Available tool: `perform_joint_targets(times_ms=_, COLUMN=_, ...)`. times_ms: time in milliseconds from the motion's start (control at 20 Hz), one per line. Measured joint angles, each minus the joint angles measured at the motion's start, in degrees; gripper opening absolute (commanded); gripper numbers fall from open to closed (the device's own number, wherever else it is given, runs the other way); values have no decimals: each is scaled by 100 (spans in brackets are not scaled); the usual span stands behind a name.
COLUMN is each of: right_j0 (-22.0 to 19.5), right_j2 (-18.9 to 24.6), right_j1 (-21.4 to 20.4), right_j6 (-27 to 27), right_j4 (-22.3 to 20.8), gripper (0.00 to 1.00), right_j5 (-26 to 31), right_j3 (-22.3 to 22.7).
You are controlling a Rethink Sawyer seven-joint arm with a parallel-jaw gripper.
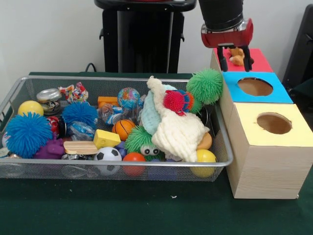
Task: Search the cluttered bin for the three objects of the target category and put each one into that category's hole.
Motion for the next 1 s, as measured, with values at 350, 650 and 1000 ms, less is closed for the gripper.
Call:
perform_joint_targets(times_ms=350, right_j0=-117, right_j2=225, right_j1=1, right_j6=0, right_j4=167, gripper=100, right_j5=-189, right_j3=1)
perform_joint_targets(times_ms=650, right_j0=-37, right_j2=223, right_j1=-43, right_j6=0, right_j4=192, gripper=100, right_j5=196, right_j3=4)
perform_joint_targets(times_ms=1000, right_j0=132, right_j2=173, right_j1=-108, right_j6=0, right_j4=183, gripper=100, right_j5=928, right_j3=2)
